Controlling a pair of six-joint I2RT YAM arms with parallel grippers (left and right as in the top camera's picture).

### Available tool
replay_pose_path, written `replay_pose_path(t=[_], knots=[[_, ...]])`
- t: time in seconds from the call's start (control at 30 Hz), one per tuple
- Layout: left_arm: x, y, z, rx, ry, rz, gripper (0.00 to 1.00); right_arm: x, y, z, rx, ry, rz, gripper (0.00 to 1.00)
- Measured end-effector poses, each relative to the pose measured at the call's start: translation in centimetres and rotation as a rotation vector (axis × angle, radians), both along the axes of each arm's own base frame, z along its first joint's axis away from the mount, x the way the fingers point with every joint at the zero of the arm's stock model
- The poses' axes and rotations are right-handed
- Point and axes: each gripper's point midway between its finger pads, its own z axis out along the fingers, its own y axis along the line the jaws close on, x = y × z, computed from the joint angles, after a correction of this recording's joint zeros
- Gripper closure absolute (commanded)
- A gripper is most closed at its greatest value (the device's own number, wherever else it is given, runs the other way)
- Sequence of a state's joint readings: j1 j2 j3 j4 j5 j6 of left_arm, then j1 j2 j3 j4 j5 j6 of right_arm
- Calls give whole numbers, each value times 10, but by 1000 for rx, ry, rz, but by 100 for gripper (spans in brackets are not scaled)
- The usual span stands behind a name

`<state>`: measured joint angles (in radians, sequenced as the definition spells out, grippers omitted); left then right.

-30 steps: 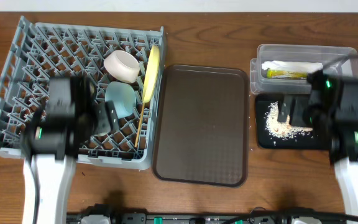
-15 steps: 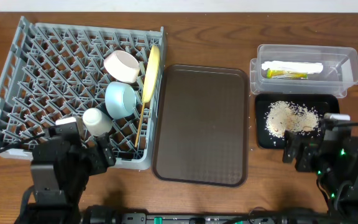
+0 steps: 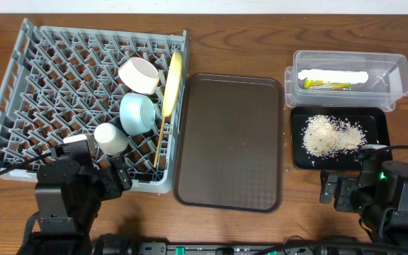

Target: Sort waste into correct bins and load items into the dishwasher

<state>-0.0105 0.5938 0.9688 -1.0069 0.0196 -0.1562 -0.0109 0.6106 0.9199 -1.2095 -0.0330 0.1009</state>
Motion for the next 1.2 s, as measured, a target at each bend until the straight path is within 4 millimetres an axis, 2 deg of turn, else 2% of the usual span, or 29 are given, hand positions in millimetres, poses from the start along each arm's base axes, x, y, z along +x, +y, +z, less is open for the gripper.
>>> replay_pose_path(t=[0.27, 0.37, 0.47, 0.53, 0.73, 0.97, 1.2], knots=[[0, 0, 0, 0, 0, 0, 12, 4, -5, 4, -27, -25, -13, 1], [0, 0, 0, 0, 0, 0, 11, 21, -6, 20, -41, -150, -8, 1], [0, 0, -1, 0, 2, 0, 11, 39, -7, 42, -62, -342, 2, 1], [0, 0, -2, 0, 4, 0, 11, 46, -7, 50, -72, -456, 6, 1], [0, 0, -3, 0, 9, 0, 11, 54, -4, 42, -79, -694, 18, 1], [0, 0, -4, 0, 11, 0, 11, 56, -2, 44, -80, -950, 21, 1], [-1, 0, -4, 0, 11, 0, 11, 65, -2, 38, -84, -1072, 21, 1]])
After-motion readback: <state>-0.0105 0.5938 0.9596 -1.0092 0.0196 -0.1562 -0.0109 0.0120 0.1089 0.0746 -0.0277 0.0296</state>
